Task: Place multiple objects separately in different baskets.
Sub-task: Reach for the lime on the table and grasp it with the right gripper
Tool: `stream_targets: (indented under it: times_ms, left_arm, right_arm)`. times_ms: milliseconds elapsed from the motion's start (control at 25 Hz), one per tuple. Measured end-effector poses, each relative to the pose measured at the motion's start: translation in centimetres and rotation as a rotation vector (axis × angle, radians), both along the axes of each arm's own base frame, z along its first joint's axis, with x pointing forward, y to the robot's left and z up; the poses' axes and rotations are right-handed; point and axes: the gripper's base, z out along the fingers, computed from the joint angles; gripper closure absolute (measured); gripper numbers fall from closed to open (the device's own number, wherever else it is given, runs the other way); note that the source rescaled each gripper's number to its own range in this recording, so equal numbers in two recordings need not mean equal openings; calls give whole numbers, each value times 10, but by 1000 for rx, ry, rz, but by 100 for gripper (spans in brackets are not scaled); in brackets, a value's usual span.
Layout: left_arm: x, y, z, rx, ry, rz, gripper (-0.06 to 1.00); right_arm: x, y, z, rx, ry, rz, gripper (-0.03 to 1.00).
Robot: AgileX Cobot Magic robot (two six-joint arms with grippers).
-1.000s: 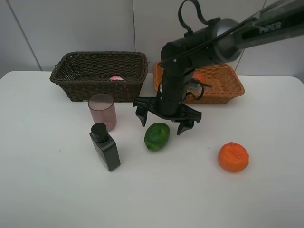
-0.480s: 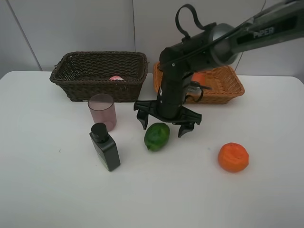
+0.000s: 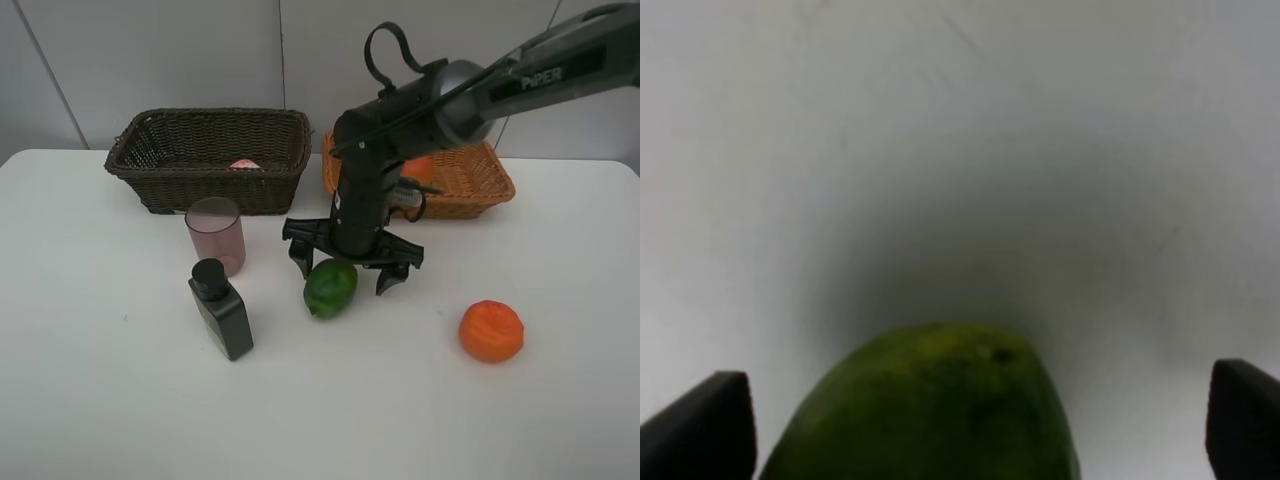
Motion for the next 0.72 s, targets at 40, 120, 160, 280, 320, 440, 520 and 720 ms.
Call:
stream_targets:
  times_ms: [40, 120, 160, 280, 320, 440, 520, 720]
  left_arm:
    - [0, 0, 0, 0, 0, 0, -6]
    - [0, 0, 0, 0, 0, 0, -6]
    - [0, 0, 0, 0, 0, 0, -6]
    - [0, 0, 0, 0, 0, 0, -6]
    - [0, 0, 0, 0, 0, 0, -6]
    - [0, 0, 0, 0, 0, 0, -6]
    - [0, 0, 0, 0, 0, 0, -6]
    - [0, 0, 0, 0, 0, 0, -6]
  right_arm:
    - [0, 0, -2, -3, 4, 0, 1]
    - [-1, 1, -7, -10, 17, -1, 1]
    - [-2, 1, -10, -14, 22, 2, 1]
    - [-4, 5, -12, -15, 27, 9, 1]
    - [-5, 5, -12, -14, 27, 11, 3]
    - [-5, 6, -12, -13, 26, 13, 22]
    - [-6, 7, -12, -12, 27, 14, 52]
    - [-6, 7, -12, -9, 31, 11, 53]
